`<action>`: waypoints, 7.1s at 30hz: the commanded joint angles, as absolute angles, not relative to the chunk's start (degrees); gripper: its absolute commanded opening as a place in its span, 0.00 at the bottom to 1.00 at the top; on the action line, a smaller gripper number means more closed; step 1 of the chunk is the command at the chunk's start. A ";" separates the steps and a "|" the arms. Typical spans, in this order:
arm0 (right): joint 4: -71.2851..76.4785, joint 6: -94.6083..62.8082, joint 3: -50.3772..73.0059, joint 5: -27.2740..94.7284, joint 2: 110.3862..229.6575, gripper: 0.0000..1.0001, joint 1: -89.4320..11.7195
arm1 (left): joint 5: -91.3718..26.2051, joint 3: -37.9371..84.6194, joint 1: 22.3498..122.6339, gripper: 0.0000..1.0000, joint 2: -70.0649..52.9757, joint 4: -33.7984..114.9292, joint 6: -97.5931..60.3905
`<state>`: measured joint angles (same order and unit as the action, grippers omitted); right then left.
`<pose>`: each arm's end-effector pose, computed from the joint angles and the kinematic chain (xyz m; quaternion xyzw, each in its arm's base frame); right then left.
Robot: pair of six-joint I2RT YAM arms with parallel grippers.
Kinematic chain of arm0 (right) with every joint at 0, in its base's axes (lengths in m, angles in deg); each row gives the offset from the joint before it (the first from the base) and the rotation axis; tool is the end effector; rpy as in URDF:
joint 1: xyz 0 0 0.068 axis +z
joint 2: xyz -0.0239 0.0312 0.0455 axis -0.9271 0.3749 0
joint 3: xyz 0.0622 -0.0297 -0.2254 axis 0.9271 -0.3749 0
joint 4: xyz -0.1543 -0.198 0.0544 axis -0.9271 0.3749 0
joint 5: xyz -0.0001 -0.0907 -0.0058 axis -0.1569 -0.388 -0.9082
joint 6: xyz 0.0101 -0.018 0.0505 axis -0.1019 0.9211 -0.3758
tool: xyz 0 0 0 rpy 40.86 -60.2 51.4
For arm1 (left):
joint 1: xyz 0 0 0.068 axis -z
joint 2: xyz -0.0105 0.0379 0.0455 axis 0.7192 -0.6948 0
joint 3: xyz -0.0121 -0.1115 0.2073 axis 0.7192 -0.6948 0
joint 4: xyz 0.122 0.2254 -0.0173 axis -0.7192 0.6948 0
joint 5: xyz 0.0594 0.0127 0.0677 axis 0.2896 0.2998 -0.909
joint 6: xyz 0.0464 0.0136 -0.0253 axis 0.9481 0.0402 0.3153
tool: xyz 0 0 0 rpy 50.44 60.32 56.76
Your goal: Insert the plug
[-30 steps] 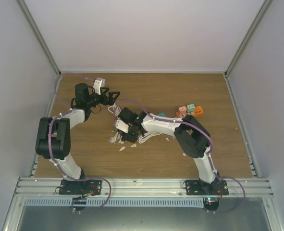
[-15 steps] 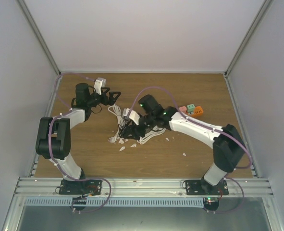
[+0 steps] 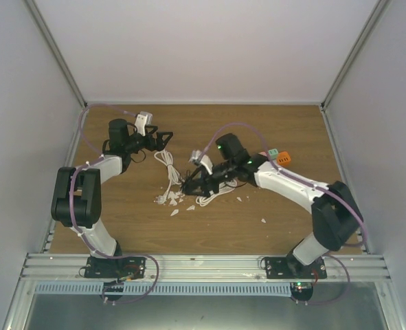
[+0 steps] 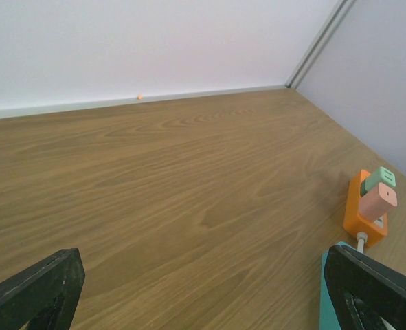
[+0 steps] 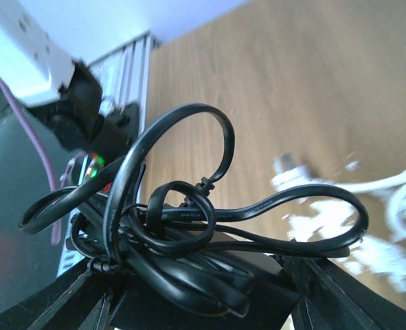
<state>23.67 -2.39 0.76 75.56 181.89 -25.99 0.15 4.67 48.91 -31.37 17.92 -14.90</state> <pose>0.2307 0.2450 0.2051 -0.4831 0.7168 0.4694 0.1802 0.3588 -0.0423 0.1755 0.1675 0.7752 -0.3361 0.5080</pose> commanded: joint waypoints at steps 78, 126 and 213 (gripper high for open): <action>-58.31 -70.19 -29.16 4.53 200.37 0.68 -24.63 | 1.95 9.13 51.46 0.99 -35.71 18.87 -12.52; -3.18 -43.90 -44.09 7.99 126.83 1.00 -32.56 | -10.56 7.43 72.00 0.98 -33.41 34.11 -7.38; -61.38 -47.51 -23.29 74.45 174.89 0.73 -36.83 | 15.59 -2.80 69.25 0.22 -11.57 -9.53 -32.60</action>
